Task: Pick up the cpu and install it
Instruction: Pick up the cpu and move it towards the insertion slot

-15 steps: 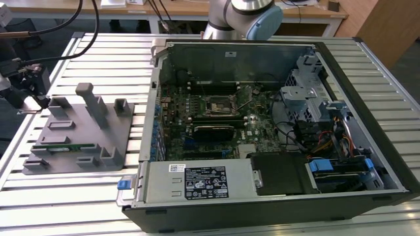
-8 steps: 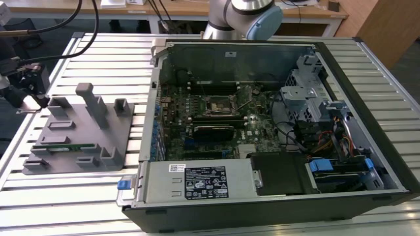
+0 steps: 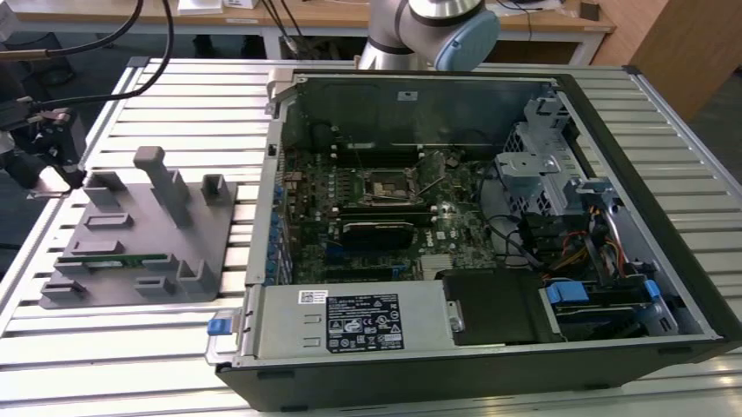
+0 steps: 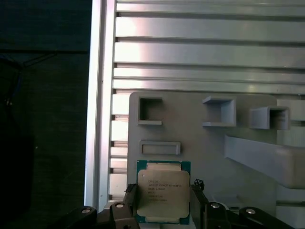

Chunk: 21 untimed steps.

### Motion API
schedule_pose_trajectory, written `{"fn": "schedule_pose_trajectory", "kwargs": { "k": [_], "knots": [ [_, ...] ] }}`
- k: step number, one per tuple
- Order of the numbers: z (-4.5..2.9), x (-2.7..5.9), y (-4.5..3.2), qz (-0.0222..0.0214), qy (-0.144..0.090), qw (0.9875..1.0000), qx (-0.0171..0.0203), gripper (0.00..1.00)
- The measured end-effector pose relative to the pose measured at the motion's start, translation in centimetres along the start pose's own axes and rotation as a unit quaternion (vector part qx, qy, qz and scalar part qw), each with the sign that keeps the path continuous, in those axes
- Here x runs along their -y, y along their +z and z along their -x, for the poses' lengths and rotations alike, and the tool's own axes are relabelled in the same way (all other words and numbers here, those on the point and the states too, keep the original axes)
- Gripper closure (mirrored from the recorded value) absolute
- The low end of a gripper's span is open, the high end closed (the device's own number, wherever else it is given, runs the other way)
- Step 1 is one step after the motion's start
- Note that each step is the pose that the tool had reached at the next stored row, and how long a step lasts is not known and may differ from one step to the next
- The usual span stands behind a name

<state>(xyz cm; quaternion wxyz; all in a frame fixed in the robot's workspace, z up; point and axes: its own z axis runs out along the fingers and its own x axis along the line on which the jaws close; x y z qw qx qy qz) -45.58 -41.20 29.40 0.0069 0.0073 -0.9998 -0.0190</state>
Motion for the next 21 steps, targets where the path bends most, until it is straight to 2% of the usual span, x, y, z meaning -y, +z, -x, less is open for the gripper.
{"fn": "schedule_pose_trajectory", "kwargs": {
  "k": [3, 6, 21],
  "knots": [
    [0.0, -0.02, -0.58, 0.0001, 0.0, 1.0, 0.0001, 0.47],
    [-0.02, -0.08, -1.51, 0.0001, 0.0, 1.0, 0.0001, 0.47],
    [-0.1, -0.37, -7.61, 0.0, 0.0, 1.0, 0.0001, 0.47]
  ]
}}
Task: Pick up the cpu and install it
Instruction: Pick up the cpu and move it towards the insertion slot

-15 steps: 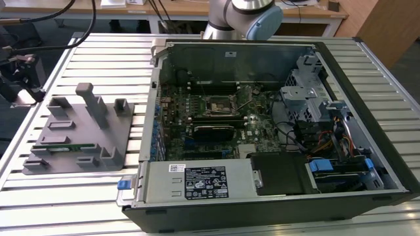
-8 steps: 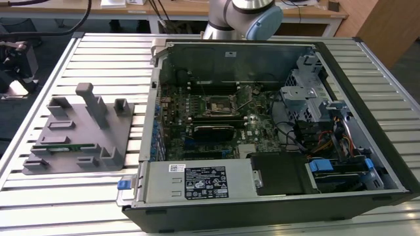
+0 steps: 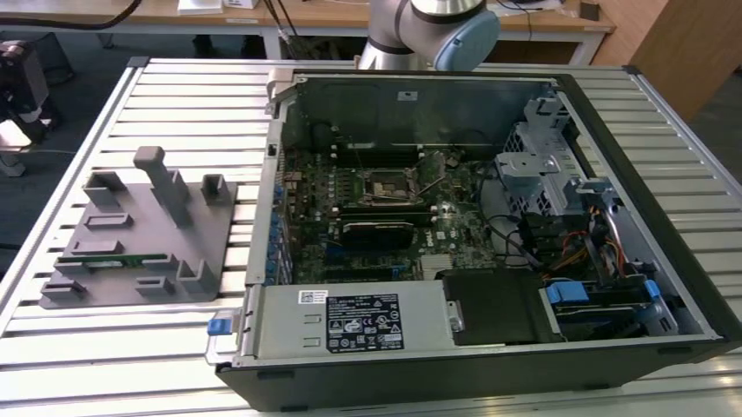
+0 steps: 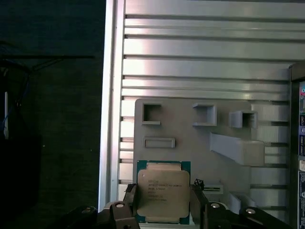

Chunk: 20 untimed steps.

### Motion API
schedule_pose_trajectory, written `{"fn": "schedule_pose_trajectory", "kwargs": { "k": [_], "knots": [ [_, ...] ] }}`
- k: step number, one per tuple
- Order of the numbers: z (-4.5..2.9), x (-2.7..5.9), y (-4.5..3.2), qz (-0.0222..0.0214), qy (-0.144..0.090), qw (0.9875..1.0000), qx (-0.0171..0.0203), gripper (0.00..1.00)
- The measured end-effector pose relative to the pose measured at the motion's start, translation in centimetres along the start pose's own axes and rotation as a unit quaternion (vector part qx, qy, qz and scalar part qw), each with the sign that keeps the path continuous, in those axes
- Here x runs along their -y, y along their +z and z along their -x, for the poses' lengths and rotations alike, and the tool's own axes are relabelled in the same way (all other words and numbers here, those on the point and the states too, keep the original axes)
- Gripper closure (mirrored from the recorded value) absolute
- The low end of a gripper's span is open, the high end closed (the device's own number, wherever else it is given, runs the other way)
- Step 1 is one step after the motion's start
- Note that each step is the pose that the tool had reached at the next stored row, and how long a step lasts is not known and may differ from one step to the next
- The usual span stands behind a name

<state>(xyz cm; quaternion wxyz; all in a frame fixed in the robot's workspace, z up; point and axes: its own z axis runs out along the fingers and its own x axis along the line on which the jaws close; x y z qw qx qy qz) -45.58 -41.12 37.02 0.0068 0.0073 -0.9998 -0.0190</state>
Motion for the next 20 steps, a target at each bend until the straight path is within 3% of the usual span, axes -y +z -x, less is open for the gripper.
{"fn": "schedule_pose_trajectory", "kwargs": {
  "k": [4, 12, 20],
  "knots": [
    [-0.02, -0.05, -1.19, 0.0, 0.0, 1.0, 0.0, 0.47],
    [0.1, -0.05, -1.28, 0.0, 0.0, 1.0, -0.0001, 0.47],
    [1.49, -0.03, -1.29, 0.0, 0.0, 1.0, 0.0, 0.47]
  ]
}}
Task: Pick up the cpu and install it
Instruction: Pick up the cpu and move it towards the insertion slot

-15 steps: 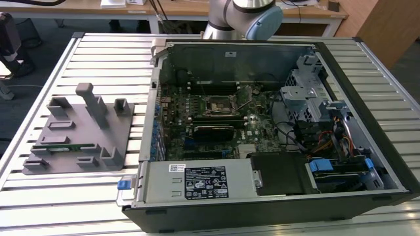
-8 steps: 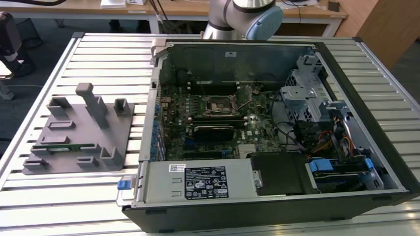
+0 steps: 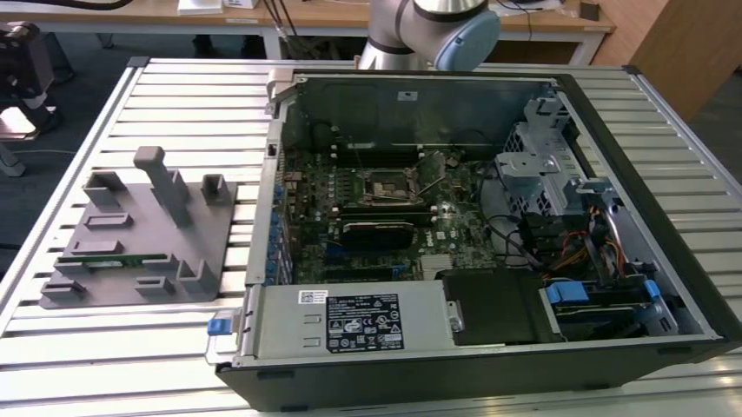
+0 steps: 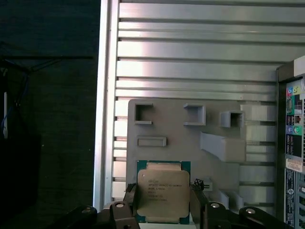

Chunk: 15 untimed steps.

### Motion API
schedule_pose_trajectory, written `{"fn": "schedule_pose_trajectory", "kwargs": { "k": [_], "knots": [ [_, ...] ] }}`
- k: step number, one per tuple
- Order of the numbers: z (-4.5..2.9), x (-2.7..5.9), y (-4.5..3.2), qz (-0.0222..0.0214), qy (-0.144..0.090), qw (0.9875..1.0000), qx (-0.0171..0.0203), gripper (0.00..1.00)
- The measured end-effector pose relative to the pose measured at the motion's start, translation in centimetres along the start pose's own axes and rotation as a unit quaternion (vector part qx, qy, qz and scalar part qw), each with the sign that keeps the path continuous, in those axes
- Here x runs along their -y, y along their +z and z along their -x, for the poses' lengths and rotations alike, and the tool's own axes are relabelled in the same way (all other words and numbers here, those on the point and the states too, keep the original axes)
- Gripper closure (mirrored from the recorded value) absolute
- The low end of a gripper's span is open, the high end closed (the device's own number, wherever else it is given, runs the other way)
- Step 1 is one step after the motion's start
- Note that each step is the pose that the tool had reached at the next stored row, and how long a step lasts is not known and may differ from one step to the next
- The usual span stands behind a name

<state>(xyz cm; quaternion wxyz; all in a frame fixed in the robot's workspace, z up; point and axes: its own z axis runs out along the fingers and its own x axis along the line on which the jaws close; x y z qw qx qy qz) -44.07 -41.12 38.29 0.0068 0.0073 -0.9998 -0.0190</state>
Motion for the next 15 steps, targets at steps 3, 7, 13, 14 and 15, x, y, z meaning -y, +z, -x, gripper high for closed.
{"fn": "schedule_pose_trajectory", "kwargs": {
  "k": [3, 7, 13, 14, 15],
  "knots": [
    [0.48, 0.01, 0.0, 0.0, 0.0, 1.0, 0.0001, 0.47],
    [1.0, 0.02, -0.01, 0.0, 0.0, 1.0, 0.0, 0.47],
    [1.77, 0.02, -0.03, 0.0, 0.0, 1.0, 0.0, 0.47],
    [1.94, 0.03, -0.02, 0.0, 0.0, 1.0, 0.0, 0.47],
    [2.15, 0.03, -0.03, 0.0, 0.0, 1.0, 0.0, 0.47]
  ]
}}
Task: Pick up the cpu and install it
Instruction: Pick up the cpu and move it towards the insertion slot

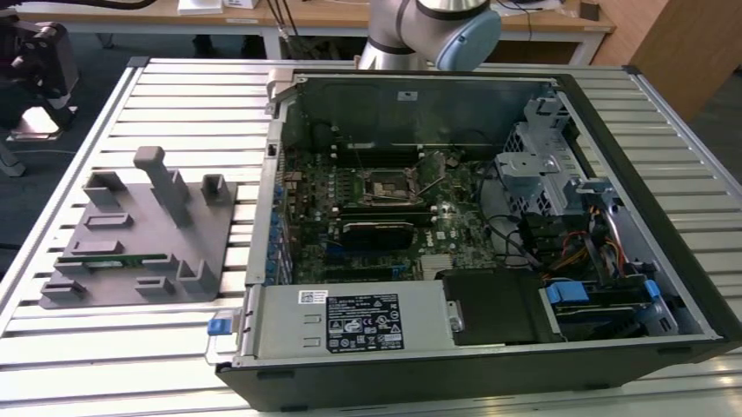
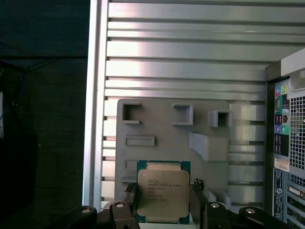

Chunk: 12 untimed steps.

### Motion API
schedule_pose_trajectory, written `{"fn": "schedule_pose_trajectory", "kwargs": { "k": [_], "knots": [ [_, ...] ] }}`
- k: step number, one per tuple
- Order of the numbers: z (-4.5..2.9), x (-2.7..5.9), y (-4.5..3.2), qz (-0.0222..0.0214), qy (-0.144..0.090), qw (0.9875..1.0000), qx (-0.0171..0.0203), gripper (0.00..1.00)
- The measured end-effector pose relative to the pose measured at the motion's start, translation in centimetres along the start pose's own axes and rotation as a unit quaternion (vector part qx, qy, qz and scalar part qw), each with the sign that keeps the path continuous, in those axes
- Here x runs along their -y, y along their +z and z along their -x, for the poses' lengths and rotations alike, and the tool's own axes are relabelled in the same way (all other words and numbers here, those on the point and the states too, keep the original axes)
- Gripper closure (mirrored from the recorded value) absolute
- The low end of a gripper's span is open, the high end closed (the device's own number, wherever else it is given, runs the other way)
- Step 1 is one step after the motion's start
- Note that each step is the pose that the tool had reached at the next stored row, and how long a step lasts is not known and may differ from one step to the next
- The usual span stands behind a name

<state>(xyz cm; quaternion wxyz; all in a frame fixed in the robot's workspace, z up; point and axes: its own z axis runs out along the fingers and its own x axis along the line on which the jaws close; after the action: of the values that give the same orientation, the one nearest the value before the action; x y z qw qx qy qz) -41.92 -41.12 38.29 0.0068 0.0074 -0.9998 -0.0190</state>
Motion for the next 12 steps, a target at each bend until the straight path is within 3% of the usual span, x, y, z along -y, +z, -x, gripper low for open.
{"fn": "schedule_pose_trajectory", "kwargs": {
  "k": [12],
  "knots": [
    [3.02, 0.04, -0.04, 0.0, 0.0, 1.0, 0.0, 0.47]
  ]
}}
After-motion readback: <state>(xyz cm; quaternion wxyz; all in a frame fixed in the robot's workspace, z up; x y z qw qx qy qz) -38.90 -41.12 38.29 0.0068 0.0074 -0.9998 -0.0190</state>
